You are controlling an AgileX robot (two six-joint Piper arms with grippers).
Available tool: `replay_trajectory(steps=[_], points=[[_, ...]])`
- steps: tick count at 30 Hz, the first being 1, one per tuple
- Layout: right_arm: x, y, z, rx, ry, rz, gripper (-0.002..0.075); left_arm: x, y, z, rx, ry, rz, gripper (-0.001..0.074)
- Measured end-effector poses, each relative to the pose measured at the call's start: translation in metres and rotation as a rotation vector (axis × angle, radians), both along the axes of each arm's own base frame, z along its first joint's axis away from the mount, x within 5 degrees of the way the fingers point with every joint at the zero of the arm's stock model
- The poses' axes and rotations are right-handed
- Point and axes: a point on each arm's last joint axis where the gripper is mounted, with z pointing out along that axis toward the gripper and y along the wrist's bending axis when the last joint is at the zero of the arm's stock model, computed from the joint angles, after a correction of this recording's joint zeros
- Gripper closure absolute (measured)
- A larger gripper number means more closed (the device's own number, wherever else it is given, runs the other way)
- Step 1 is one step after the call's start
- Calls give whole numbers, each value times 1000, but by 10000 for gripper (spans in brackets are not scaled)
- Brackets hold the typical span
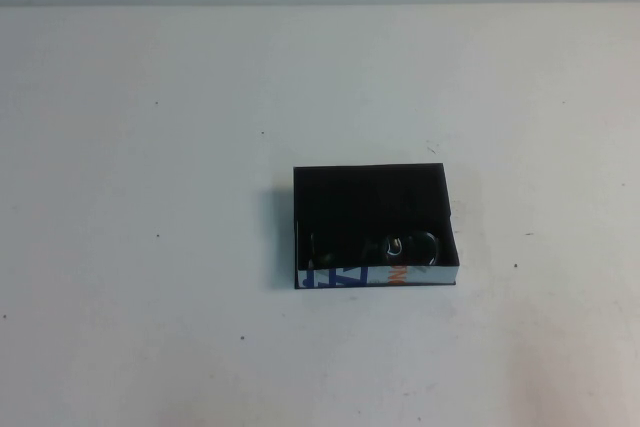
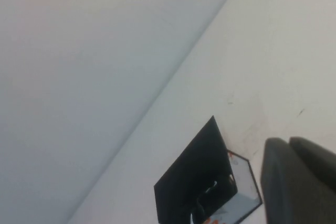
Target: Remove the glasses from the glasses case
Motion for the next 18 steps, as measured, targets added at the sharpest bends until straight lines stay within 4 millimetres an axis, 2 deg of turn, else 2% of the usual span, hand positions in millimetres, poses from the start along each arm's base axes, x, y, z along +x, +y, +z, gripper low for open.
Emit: replay_trajectory(steps=[7, 11, 14, 18], points=[[1, -6, 4, -25, -48, -65, 743, 0, 0, 0, 0, 0, 0, 739], [0, -3, 6, -133, -59, -30, 743, 0, 0, 0, 0, 0, 0, 739], [0, -2, 26, -296, -105, -3, 743, 0, 0, 0, 0, 0, 0, 739], [10, -2, 70, -576, -138, 12, 743, 0, 0, 0, 0, 0, 0, 739]])
